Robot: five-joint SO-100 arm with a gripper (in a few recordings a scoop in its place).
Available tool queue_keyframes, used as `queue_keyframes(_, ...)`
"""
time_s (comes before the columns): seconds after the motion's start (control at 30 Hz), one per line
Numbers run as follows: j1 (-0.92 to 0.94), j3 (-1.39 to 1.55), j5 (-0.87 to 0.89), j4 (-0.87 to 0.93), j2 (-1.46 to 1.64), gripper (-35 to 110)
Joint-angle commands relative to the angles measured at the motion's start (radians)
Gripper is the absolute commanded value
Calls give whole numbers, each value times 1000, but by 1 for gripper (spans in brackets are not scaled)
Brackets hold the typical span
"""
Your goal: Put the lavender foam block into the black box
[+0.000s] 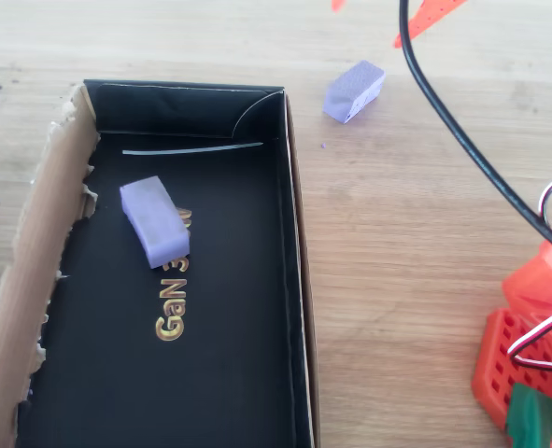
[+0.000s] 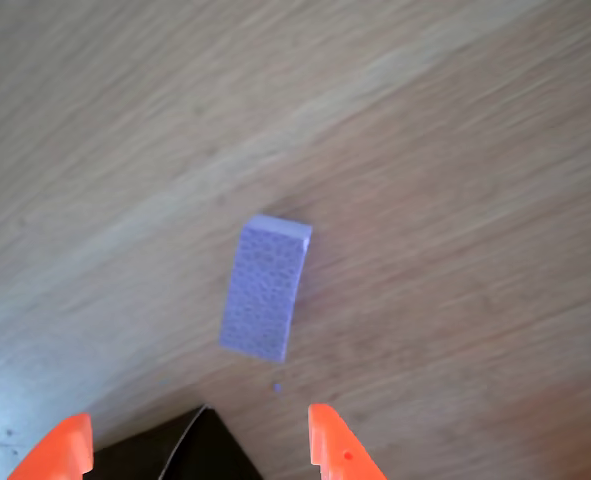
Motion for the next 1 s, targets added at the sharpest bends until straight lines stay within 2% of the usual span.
queue_keyframes(0.0, 25, -25, 15, 34, 21, 29)
queue_keyframes(0.37, 25, 2, 66, 64, 15, 36)
queue_keyframes(0.97, 48, 48, 28, -94, -124, 35)
